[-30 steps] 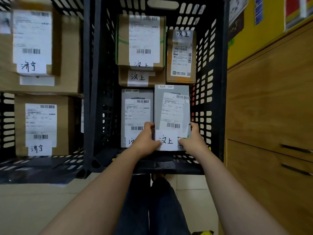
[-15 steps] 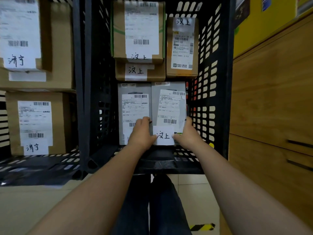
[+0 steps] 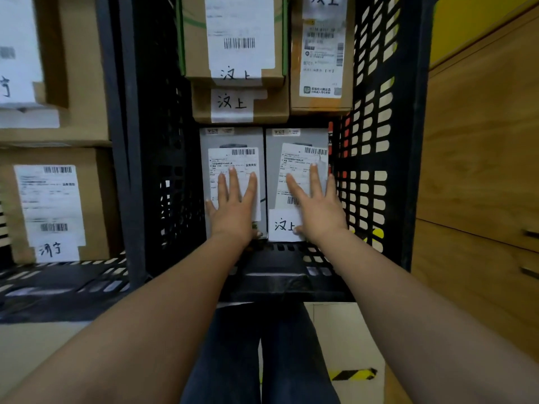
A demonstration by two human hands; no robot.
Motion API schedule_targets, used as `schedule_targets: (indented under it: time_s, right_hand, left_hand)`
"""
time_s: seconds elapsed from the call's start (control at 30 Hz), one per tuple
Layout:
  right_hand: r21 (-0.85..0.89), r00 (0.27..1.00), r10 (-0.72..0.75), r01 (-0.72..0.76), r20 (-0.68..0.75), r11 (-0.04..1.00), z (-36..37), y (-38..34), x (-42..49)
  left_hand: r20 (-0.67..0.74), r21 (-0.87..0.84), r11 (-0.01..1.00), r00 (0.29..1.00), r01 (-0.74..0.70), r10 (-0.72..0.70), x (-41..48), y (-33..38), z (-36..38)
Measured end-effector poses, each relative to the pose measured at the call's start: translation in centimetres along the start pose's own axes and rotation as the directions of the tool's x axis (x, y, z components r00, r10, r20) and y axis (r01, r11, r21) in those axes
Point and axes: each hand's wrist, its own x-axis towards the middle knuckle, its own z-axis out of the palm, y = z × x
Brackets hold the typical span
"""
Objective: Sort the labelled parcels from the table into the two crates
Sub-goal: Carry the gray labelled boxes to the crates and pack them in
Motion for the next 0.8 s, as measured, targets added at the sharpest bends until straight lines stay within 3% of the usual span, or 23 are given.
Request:
schedule_targets:
  time_s: [0.23,0.33,0.43,0.6,0.7,0.8]
  right_hand:
    - [-0.060,0.999,0.017,-0.015,0.039,0.998,-1.2,-0.1,-0.2]
    - [-0.061,0.999,-0.038,0.037,-0.024,0.997,-3.7,-0.3,-1.3]
    - [-0.008,0.981,-0.118,0.118,-0.157,0.993,-7.2,-0.2,-3.8]
    - [0.102,0.932,-0.217,0.255,-0.289,0.961,-13.7,0.6,-10.7]
    - [0.122,0.880,-0.272,0.342,-0.390,0.932,-17.3,0.2,-15.6]
    - [0.063,0.803,-0.365,0.443,-0.471,0.894,-20.3,-1.3,-20.6]
  left_hand:
    - [0.065,-0.006,1.000,0.998,-0.004,0.005,-0.1,0.2,-1.7]
    - [0.054,0.026,0.999,0.998,-0.044,0.043,-1.5,0.6,-3.5]
    - [-0.116,0.014,0.997,0.990,-0.075,0.076,-4.5,1.7,-5.6]
    - [-0.400,-0.215,0.973,0.916,-0.088,-0.006,-12.2,3.9,-9.4]
    - [-0.553,-0.292,0.949,0.830,-0.116,-0.068,-17.7,4.8,-12.2]
    - [-0.701,-0.351,0.924,0.698,-0.153,-0.150,-23.9,4.9,-14.6]
